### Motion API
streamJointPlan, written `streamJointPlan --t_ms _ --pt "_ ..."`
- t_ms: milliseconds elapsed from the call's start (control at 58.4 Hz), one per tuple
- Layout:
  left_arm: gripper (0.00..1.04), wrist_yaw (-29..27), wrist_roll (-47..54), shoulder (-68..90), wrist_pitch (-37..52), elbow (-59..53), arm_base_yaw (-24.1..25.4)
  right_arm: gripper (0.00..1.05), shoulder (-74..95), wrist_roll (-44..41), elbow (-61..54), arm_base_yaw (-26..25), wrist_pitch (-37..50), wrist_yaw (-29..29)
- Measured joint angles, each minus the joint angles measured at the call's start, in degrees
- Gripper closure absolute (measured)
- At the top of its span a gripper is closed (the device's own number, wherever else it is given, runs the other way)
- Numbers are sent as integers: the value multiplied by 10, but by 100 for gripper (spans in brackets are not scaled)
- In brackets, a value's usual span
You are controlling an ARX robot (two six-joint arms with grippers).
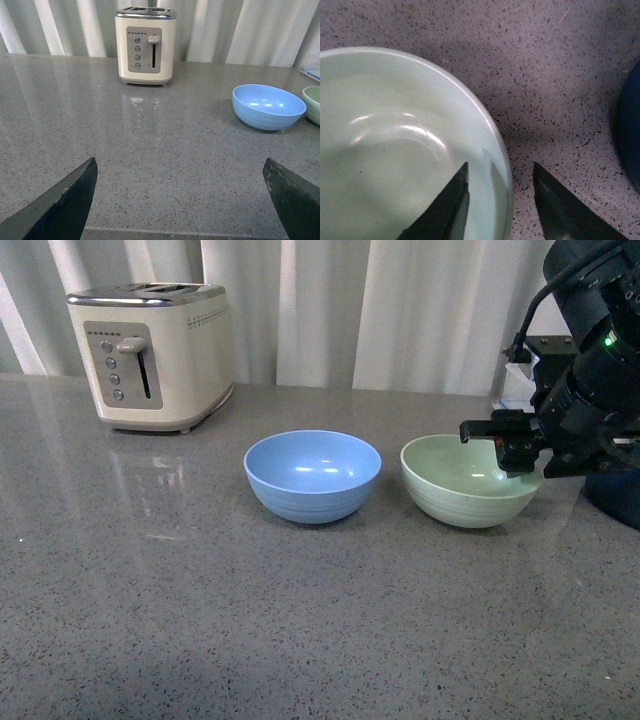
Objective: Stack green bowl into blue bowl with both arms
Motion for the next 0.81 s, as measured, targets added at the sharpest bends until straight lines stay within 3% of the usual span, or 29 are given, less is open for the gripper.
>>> streamJointPlan --t_ms 240,617,805 --pt "7 0 0 0 0 0 0 103 0 7 1 -9 5 -12" --pt "7 0 0 0 0 0 0 103 -92 -2 9 3 -1 -64" --pt "7 0 0 0 0 0 0 103 -111 2 65 65 2 -86"
